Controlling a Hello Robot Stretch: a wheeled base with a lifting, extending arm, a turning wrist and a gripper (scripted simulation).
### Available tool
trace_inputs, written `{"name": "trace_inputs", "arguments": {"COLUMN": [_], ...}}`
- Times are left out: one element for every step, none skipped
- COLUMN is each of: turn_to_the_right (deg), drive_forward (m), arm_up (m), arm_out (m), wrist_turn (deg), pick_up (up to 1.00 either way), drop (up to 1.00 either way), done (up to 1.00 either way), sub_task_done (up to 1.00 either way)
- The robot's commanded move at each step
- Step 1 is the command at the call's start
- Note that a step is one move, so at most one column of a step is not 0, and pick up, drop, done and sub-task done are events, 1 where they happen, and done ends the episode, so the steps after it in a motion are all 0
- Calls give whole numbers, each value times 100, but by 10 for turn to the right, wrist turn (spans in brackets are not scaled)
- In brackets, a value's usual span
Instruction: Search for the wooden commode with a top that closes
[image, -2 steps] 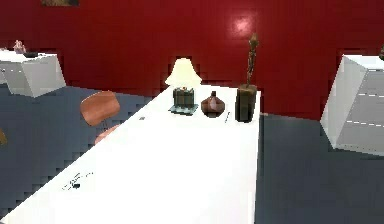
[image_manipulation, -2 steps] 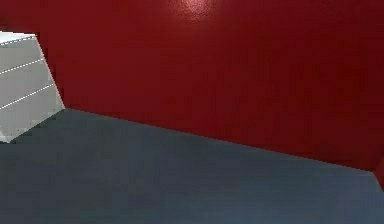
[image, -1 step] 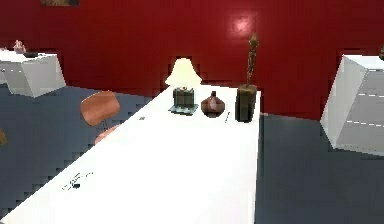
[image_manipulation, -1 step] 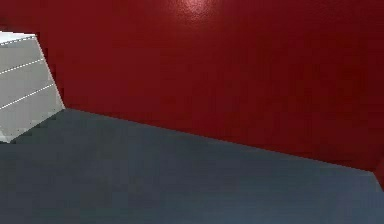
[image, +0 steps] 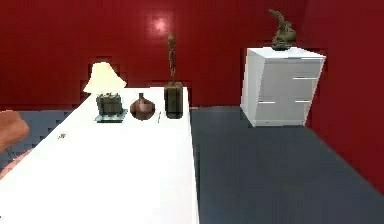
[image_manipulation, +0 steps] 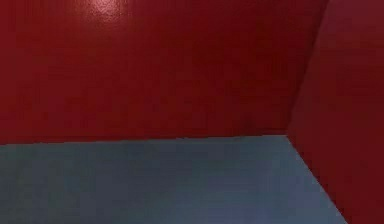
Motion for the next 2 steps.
{"name": "trace_inputs", "arguments": {"turn_to_the_right": [-450, -450], "drive_forward": [0, 0], "arm_up": [0, 0], "arm_out": [0, 0], "wrist_turn": [0, 0], "pick_up": [0, 0], "drop": [0, 0], "done": [0, 0], "sub_task_done": [0, 0]}}
